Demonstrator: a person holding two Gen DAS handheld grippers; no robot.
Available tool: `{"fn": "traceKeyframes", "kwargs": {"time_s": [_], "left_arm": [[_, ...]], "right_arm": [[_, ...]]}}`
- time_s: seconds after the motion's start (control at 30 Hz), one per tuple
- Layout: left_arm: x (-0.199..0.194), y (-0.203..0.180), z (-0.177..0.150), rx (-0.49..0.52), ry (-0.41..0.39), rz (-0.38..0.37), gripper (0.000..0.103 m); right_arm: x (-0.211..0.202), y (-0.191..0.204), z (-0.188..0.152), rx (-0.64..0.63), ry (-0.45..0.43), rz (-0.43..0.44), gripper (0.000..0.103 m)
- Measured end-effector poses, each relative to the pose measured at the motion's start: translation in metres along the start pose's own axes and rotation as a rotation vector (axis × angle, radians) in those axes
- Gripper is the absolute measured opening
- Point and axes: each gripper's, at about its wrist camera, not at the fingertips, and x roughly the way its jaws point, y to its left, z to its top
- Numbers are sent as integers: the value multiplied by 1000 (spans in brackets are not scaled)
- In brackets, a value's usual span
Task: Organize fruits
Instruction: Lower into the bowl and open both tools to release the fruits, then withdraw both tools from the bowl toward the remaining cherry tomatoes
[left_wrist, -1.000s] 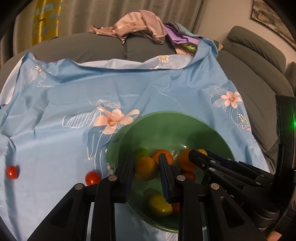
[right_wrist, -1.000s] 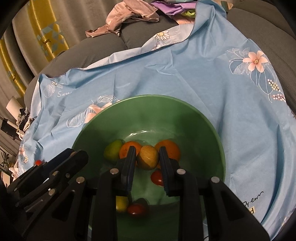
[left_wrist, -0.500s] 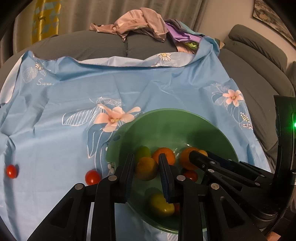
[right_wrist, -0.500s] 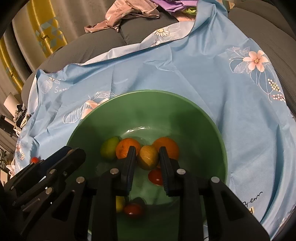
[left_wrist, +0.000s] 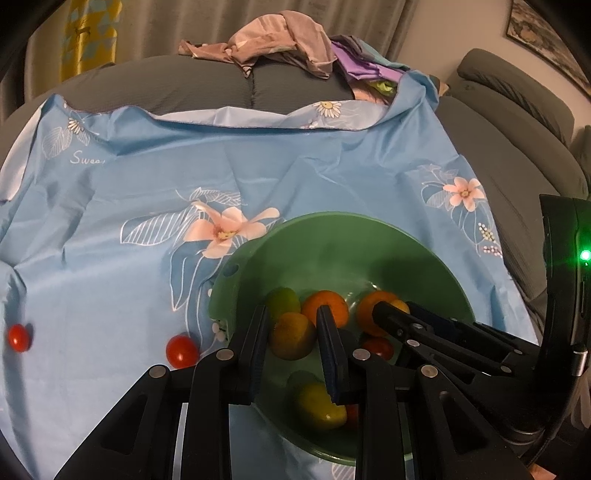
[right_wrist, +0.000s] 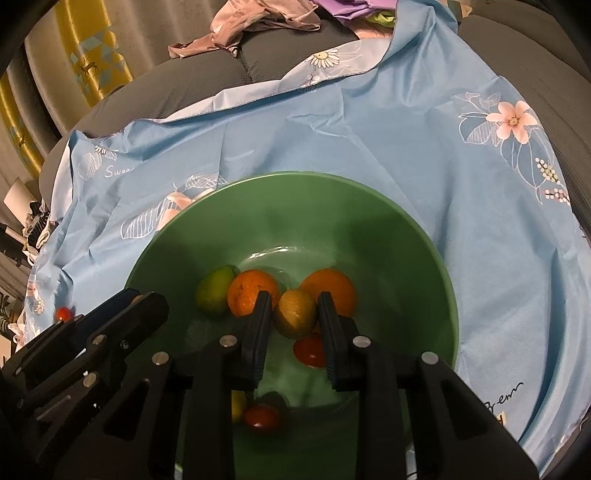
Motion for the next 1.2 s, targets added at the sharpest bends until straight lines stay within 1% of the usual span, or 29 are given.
{"fn": "traceKeyframes", "kwargs": {"time_s": [0.43,0.63,0.67,0.73,0.8,0.87,0.97,1.03,1.17,1.2], "left_arm": [[4,-3,-1,18,15,-4,27],[1,-1,1,-4,10,-20,27],[-1,-1,1,-8,6,-22,27],[-6,1,3,-12,-2,-26,27],[-12,3,4,-19,-10,-27,27],[-20,8,7,-27,-17,-20,27],[-41,24,11,-55,-50,0,29],[-56,39,13,-83,-77,28,34],[-91,81,13,-163,-138,101,36],[-99,92,15,-174,-153,130,39]], "right_arm": [[2,-2,-1,-1,9,-26,27],[2,-1,-2,-1,11,-29,27],[2,-1,-1,0,12,-31,31],[2,-2,-1,1,12,-29,36],[-1,-1,-1,-2,6,-32,37],[-4,0,0,-4,-8,-33,43],[-11,3,1,1,-27,-15,45],[-18,7,1,-7,-48,-5,46],[-38,25,1,-45,-100,58,48],[-42,31,1,-57,-111,78,50]]}}
